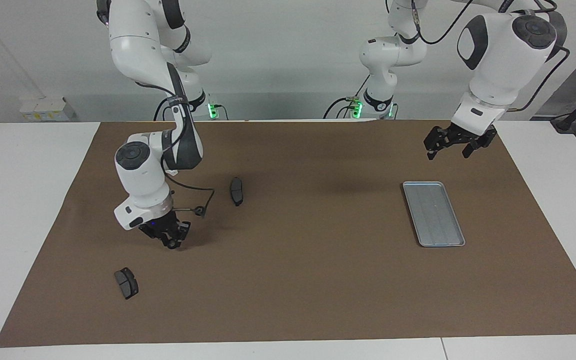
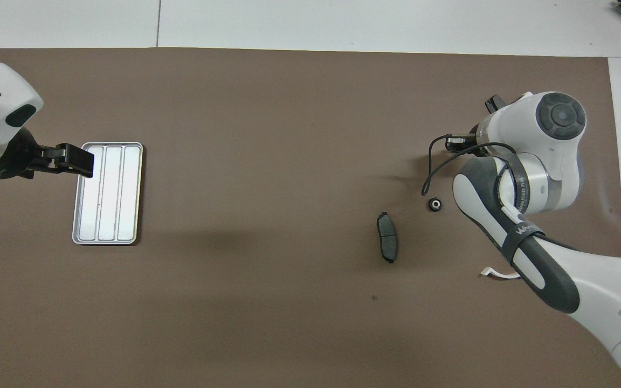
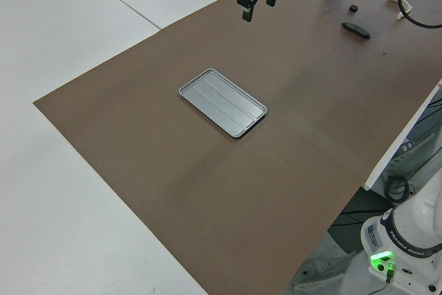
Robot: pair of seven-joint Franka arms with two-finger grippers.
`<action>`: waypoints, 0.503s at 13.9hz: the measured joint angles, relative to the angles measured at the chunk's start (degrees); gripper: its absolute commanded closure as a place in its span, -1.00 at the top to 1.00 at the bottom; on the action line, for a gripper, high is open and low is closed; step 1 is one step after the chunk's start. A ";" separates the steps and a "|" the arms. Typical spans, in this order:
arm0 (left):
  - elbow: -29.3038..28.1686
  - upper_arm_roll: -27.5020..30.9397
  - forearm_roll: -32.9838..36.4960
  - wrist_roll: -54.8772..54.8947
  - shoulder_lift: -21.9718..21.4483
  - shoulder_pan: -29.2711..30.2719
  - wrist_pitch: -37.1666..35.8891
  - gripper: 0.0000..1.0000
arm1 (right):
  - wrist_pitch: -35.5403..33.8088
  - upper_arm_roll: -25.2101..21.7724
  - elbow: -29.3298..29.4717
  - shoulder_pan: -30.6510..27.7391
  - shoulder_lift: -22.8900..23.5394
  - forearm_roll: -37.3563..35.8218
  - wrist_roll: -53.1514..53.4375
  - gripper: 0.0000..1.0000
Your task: Place bearing gear from tray to pile
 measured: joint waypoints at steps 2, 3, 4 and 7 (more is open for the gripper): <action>0.00 0.00 0.00 0.00 0.00 0.00 0.00 1.00 | 0.11 0.05 0.19 -0.04 -0.02 0.01 0.00 1.00; 0.00 0.00 0.00 0.00 0.00 0.00 0.01 1.00 | 0.11 0.10 0.51 -0.04 -0.24 0.02 0.00 1.00; 0.00 0.00 0.00 0.01 0.00 0.00 0.01 1.00 | 0.11 0.14 0.82 -0.03 -0.78 0.02 0.00 1.00; 0.00 0.00 0.00 0.01 0.00 0.00 0.01 1.00 | -2.62 0.15 1.18 -0.03 -4.33 0.03 0.00 1.00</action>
